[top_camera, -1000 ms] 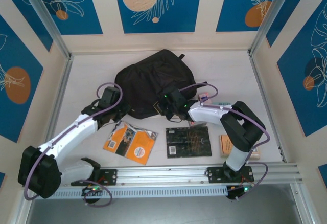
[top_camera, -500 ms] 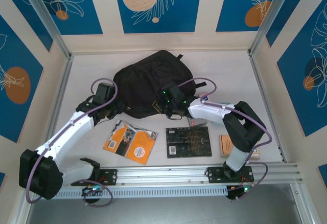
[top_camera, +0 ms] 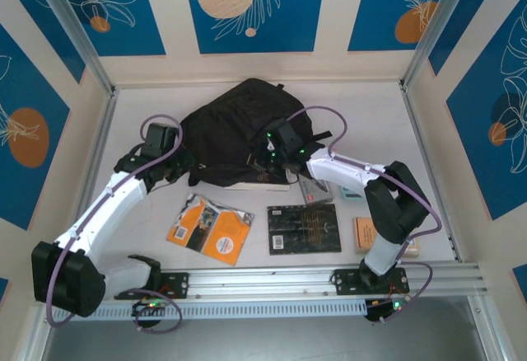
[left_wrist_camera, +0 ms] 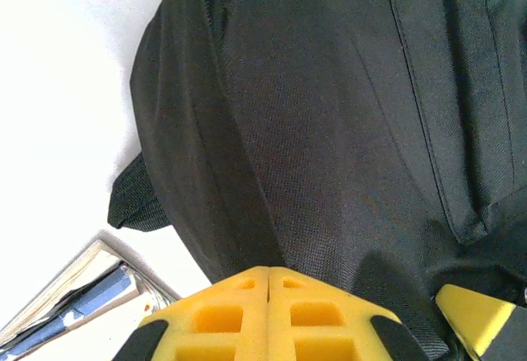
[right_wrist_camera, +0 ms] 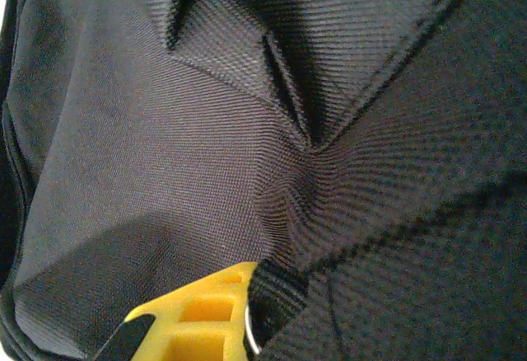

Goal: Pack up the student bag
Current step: Unzip the student bag at the center of the table.

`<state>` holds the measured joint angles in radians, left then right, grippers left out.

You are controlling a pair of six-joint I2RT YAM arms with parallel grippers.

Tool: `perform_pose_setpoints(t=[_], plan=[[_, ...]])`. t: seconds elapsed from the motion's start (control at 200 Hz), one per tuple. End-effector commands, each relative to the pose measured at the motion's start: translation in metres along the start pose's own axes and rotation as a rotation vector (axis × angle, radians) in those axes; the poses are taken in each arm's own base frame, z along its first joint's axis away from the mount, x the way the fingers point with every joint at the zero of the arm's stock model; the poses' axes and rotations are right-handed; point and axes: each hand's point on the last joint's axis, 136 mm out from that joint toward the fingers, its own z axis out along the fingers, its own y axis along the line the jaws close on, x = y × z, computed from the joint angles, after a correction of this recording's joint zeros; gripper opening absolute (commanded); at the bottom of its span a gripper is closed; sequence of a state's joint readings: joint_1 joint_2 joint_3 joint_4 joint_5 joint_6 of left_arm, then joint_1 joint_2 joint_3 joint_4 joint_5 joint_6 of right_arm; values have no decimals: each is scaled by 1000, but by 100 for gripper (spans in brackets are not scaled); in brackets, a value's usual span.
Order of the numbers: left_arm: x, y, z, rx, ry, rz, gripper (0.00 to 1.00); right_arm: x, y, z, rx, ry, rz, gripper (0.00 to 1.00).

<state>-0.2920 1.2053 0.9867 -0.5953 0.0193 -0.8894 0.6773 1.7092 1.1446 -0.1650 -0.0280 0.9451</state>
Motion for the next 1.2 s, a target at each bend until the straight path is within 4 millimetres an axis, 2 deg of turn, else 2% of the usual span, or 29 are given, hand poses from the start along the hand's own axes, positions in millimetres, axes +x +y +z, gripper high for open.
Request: perform_pose_setpoints(t=[0.0, 0.21, 0.345, 0.415, 0.62, 0.84, 1.195], plan=[[-34, 14, -8, -99, -86, 10, 0, 4, -17, -15, 54, 37, -193, 0], [-35, 1, 9, -149, 41, 42, 0, 24, 6, -17, 41, 47, -472, 0], [-24, 4, 27, -214, 166, 43, 0, 34, 2, -13, 67, 54, -542, 0], [-16, 12, 32, -246, 202, 37, 0, 34, -5, -12, 88, 58, -546, 0], [5, 32, 25, -252, 208, -12, 0, 13, -39, -19, 214, 33, -459, 0], [-7, 61, 11, -329, 134, -28, 0, -8, -49, -32, 239, -12, -440, 0], [-18, 64, 5, -334, 81, -1, 0, -45, -71, -45, 267, -18, -349, 0]])
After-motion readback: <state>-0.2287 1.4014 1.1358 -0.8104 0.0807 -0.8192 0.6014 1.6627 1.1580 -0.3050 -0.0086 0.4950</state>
